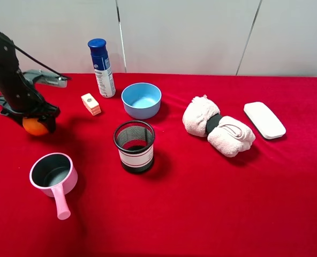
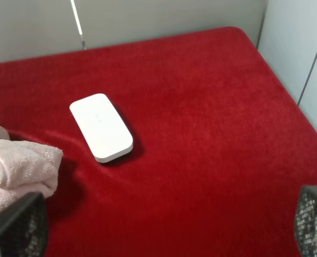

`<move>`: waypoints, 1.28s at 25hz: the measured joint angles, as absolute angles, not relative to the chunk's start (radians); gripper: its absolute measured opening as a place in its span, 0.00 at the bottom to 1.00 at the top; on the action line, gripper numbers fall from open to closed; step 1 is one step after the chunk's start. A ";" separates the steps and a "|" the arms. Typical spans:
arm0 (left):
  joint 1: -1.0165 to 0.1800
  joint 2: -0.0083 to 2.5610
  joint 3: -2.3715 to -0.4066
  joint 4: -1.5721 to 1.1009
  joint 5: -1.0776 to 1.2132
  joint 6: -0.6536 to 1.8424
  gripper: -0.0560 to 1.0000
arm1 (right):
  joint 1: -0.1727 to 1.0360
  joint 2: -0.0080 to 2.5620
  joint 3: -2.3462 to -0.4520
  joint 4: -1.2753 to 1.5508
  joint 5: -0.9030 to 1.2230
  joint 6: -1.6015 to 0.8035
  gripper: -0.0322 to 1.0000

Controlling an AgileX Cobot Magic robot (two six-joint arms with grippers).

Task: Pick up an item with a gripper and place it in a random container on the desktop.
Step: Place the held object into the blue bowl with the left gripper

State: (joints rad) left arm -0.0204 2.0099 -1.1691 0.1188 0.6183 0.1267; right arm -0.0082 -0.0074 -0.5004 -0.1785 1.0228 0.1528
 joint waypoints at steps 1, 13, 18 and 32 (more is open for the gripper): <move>-0.020 1.998 -1.174 0.119 0.627 0.127 0.75 | -0.008 -0.007 -0.500 -0.179 1.023 0.153 0.70; -0.075 1.966 -1.356 0.115 0.912 0.119 0.75 | -0.008 -0.007 -0.500 -0.179 1.023 0.153 0.70; -0.131 1.966 -1.418 0.115 0.991 0.072 0.75 | -0.008 -0.007 -0.500 -0.179 1.023 0.153 0.70; -0.317 1.966 -1.556 0.114 1.073 -0.039 0.75 | -0.008 -0.007 -0.500 -0.179 1.023 0.153 0.70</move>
State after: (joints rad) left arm -0.3170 1.9664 -1.5564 0.1138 1.0729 -0.0390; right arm -0.0082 -0.0074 -0.5004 -0.1785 1.0228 0.1528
